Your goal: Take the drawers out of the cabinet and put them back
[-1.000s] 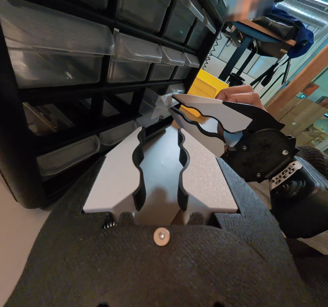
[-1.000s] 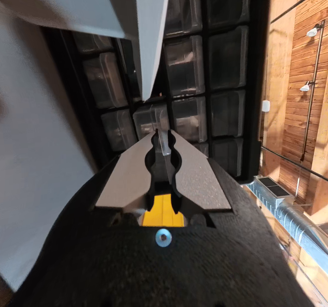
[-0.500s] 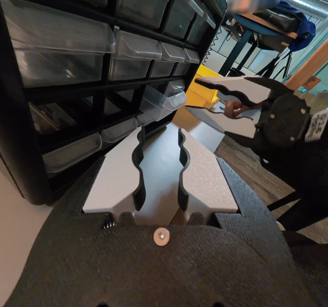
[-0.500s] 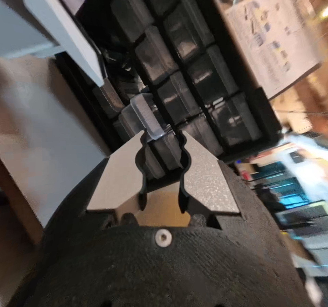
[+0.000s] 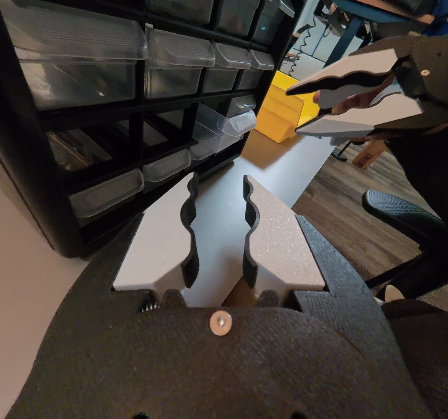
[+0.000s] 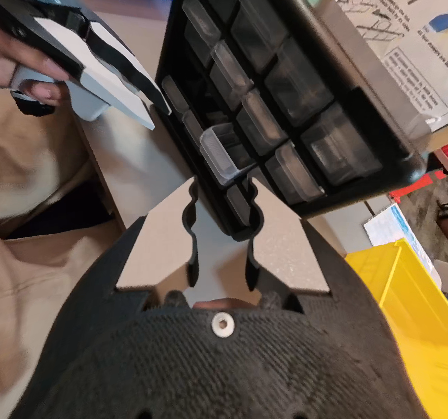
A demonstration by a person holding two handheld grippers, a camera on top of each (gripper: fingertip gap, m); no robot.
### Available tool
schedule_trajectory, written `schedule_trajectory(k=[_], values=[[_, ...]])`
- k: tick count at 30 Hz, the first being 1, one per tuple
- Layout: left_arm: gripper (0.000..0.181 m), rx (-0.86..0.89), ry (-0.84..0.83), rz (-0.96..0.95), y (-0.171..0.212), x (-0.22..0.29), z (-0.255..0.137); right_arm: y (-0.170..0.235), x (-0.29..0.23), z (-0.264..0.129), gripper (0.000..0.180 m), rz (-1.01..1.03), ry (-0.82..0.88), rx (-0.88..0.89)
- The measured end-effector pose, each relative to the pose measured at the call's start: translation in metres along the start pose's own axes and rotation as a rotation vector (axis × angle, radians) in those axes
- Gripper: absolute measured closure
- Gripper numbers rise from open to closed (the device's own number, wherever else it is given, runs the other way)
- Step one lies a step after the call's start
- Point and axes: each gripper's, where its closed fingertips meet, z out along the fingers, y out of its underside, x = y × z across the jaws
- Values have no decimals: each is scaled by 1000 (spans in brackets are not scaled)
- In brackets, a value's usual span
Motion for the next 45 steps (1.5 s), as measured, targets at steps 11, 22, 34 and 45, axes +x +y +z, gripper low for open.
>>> schedule_trajectory(k=[11,22,34,45], values=[[145,-3,-25,-13,3,-6,-11,-16,-5,8,141,17,-53,46],[145,-18,-34,21,4,-7,-10,-12,2,7,146,162,-86,103],[145,-9,-10,-42,2,-9,-10,1,4,15,147,218,-110,102],[145,-19,1,-31,4,-4,-8,-3,1,13,149,190,-94,111]])
